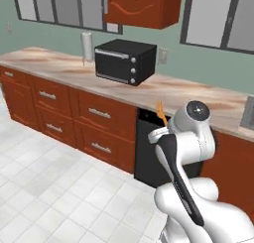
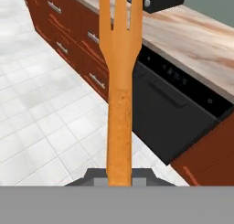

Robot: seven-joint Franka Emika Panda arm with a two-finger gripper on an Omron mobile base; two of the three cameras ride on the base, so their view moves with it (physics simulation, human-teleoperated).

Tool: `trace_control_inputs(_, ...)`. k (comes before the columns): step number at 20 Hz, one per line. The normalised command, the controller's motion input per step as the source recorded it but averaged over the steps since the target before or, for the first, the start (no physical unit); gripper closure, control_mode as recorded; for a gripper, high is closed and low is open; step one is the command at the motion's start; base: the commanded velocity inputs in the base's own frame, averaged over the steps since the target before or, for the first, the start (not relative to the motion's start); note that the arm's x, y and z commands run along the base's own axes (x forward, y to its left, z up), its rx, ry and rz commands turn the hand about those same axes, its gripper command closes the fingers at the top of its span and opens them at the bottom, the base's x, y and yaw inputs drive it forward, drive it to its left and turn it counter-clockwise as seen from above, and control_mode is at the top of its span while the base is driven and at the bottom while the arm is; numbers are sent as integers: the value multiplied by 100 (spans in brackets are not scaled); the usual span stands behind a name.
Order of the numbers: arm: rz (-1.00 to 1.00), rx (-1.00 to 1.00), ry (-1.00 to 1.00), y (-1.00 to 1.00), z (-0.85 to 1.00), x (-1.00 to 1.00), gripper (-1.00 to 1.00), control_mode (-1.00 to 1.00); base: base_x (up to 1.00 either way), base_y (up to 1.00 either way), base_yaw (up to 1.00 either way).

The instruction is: Take the fork and place it on the left side of the plate. Then take the spoon and place it on the right side of the plate. Make sure they're directly next to the plate.

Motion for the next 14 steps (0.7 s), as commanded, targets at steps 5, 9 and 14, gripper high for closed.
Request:
trace_control_inputs(5,0,0,0,0,0,0,100,100,100,100,3)
trace_control_inputs(9,0,0,0,0,0,0,100,100,65,89,26)
trace_control_inputs(14,0,0,0,0,0,0,100,100,58,71,34)
